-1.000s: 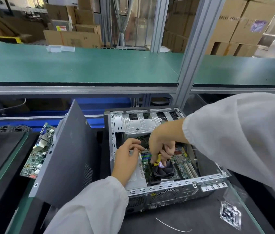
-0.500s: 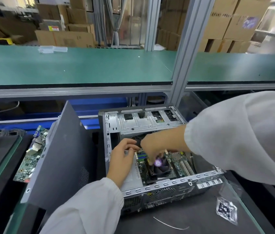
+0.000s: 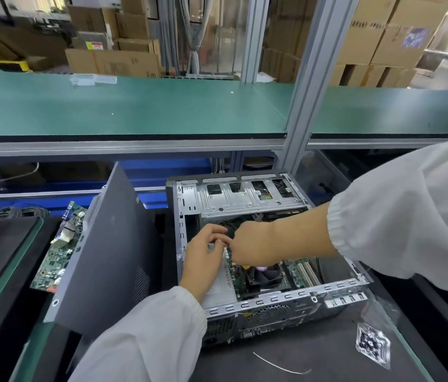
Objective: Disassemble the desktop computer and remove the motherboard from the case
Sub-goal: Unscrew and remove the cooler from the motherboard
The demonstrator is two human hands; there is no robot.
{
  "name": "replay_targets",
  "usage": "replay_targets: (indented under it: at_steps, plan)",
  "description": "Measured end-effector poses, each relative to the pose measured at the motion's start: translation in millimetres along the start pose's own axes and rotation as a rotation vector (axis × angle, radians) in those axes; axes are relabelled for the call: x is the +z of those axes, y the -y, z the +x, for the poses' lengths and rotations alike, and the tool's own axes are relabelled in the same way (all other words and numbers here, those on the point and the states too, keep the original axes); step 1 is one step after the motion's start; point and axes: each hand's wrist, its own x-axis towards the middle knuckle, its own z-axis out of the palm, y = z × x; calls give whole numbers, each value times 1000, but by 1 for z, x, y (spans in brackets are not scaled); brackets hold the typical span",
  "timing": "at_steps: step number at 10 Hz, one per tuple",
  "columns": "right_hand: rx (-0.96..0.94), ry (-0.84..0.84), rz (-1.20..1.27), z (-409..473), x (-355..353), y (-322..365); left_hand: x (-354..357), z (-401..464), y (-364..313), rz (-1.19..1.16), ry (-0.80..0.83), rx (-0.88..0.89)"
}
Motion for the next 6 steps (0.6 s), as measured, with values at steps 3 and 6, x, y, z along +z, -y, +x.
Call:
replay_targets:
  at_steps: [3, 6]
  plan:
    - [270, 525, 810, 13, 7, -14, 1, 0, 2, 3, 11, 8]
    - [254, 385, 477, 9, -1, -9, 1, -2, -1, 21, 4, 3]
